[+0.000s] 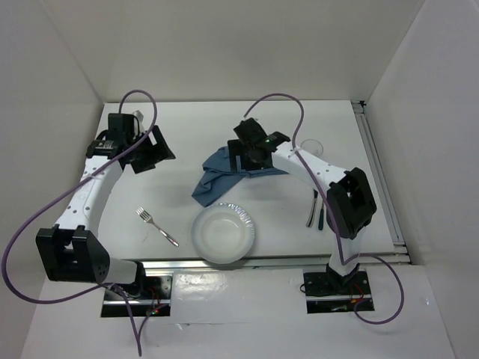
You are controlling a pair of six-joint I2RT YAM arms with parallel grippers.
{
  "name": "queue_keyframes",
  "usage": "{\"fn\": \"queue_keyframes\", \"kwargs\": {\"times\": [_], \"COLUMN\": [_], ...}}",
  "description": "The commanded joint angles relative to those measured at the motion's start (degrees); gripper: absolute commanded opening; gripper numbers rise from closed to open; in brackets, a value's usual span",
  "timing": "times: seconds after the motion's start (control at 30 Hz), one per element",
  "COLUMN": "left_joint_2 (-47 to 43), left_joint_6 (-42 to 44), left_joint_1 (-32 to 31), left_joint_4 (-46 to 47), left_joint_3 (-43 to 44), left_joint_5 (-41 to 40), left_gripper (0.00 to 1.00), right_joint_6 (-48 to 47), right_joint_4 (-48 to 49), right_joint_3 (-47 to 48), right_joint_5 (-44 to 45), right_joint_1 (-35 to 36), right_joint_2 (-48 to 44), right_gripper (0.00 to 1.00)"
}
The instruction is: Set the dinner table for one person
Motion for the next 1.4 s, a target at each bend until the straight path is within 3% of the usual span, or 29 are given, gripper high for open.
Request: {"fn": "queue_keyframes", "kwargs": {"times": [0.0,0.1,0.2,0.27,0.4,0.53,0.63,0.83,0.93,0.97,1.0,1.07,1.1,1.37], "left_joint_2": [-0.93,-4.17,-6.55,-8.84,-10.16,-10.69,-10.69,-11.22,-11.22,-11.22,-11.22,-10.69,-9.99,-1.39], "left_joint_6": [-3.60,-6.14,-7.64,-8.35,-8.97,-8.44,-8.44,-8.44,-7.83,-7.83,-7.83,-7.83,-7.30,-12.12], "left_joint_1": [4.64,7.82,11.16,11.96,12.49,12.49,12.49,12.49,12.49,12.49,12.49,12.49,12.49,2.83], "left_joint_4": [-0.43,-0.97,-0.97,0.35,0.97,0.97,0.97,0.97,0.97,0.97,1.49,3.07,3.77,11.33], "left_joint_3": [-2.41,-6.62,-11.10,-13.92,-16.30,-18.14,-19.37,-20.08,-20.60,-20.61,-21.13,-21.83,-22.53,-23.95], "left_joint_5": [1.18,2.06,5.39,5.93,7.34,8.39,8.39,8.39,9.00,9.53,9.53,12.59,13.83,17.88], "left_gripper": [0.88,0.79,0.77,0.77,0.77,0.77,0.77,0.77,0.79,0.80,0.82,0.83,0.85,0.85], "right_joint_6": [-3.41,-5.33,-9.11,-9.66,-11.06,-11.77,-11.77,-11.77,-11.77,-11.77,-11.77,-11.77,-11.77,-10.19], "right_joint_4": [2.64,4.21,8.35,7.66,3.09,1.85,1.85,1.68,1.68,1.15,1.15,1.15,1.15,3.60], "right_joint_3": [1.90,3.93,6.91,12.15,23.68,33.96,36.27,38.82,38.82,38.82,39.34,39.35,39.35,30.84], "right_joint_5": [-1.56,1.95,4.07,4.60,3.98,4.50,7.84,13.38,14.09,14.61,15.31,15.32,15.84,11.72], "right_joint_1": [2.95,6.46,10.33,10.87,11.39,12.00,12.01,12.01,12.01,12.01,12.01,12.01,12.01,10.69], "right_joint_2": [-1.67,-0.53,1.31,5.96,18.33,26.16,29.86,33.74,34.36,34.36,34.36,33.06,32.35,17.86], "right_gripper": [0.91,0.83,0.73,0.73,0.88,0.88,0.85,0.69,0.56,0.50,0.35,0.17,0.00,0.00]}}
